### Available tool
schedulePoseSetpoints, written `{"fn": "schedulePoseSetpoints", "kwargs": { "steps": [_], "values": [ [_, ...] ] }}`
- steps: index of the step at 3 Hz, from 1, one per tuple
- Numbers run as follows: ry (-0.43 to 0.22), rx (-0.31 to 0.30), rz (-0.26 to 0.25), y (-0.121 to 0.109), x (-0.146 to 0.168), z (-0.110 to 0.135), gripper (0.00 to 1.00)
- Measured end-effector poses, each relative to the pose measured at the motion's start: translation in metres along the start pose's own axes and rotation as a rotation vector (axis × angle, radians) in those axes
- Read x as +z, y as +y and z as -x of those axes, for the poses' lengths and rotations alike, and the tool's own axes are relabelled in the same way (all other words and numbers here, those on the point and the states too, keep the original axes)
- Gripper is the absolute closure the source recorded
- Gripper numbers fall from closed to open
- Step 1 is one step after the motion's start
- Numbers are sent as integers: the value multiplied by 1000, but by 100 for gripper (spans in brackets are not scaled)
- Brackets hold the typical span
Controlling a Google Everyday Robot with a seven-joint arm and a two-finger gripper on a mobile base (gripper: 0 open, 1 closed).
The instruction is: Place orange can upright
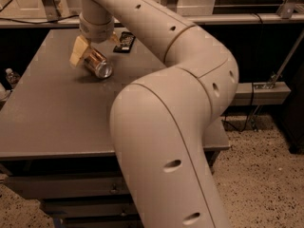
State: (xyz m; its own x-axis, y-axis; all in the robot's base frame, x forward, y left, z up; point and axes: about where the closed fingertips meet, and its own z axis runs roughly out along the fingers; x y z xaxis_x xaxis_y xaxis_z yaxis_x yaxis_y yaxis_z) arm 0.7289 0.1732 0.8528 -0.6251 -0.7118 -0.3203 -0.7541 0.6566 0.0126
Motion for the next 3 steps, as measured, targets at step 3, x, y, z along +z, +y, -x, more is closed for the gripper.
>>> {"fn": "schedulePoseSetpoints", "kwargs": {
  "steps": [3],
  "values": [
    [73, 56, -29, 1, 13, 5, 18]
  ]
}}
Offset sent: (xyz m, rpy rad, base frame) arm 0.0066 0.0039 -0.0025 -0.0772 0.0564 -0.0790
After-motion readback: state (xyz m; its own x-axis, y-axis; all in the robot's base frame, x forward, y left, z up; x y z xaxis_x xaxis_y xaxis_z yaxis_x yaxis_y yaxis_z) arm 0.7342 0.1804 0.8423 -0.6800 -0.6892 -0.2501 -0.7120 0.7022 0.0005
